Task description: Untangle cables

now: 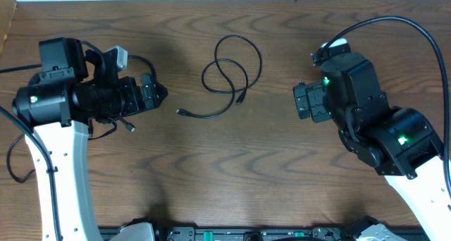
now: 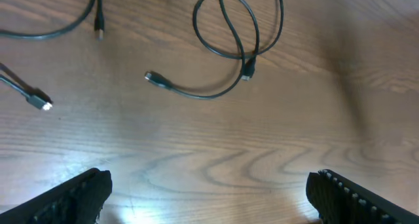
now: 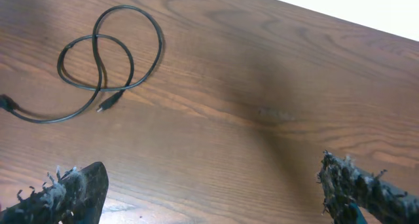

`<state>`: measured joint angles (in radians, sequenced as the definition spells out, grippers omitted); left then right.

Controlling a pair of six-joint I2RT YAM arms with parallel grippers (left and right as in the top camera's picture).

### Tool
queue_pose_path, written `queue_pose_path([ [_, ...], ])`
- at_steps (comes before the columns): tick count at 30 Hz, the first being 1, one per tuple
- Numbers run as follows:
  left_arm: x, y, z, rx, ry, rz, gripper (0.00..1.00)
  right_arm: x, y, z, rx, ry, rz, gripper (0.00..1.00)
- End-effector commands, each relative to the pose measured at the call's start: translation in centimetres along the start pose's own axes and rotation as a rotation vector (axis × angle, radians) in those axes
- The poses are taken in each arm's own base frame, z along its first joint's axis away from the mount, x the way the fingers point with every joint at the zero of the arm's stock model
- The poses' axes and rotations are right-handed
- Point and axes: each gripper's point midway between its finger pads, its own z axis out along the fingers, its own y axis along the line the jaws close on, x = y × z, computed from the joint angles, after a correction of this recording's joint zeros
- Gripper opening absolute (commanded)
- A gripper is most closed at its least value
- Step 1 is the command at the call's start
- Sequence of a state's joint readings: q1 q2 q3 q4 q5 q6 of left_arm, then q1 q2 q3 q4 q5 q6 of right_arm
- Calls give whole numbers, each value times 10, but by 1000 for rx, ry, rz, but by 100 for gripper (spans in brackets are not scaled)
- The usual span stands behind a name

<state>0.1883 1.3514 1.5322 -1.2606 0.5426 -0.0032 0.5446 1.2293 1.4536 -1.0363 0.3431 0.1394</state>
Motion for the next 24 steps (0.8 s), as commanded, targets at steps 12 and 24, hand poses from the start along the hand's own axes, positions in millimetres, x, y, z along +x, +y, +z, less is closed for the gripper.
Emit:
queue_pose_path([
  [12, -14, -36, 15, -1, -313, 326, 100, -2, -4, -2, 20, -5, -13, 99],
  [24, 21, -44, 22, 95, -690, 648, 100, -2, -4, -2, 20, -5, -13, 99],
])
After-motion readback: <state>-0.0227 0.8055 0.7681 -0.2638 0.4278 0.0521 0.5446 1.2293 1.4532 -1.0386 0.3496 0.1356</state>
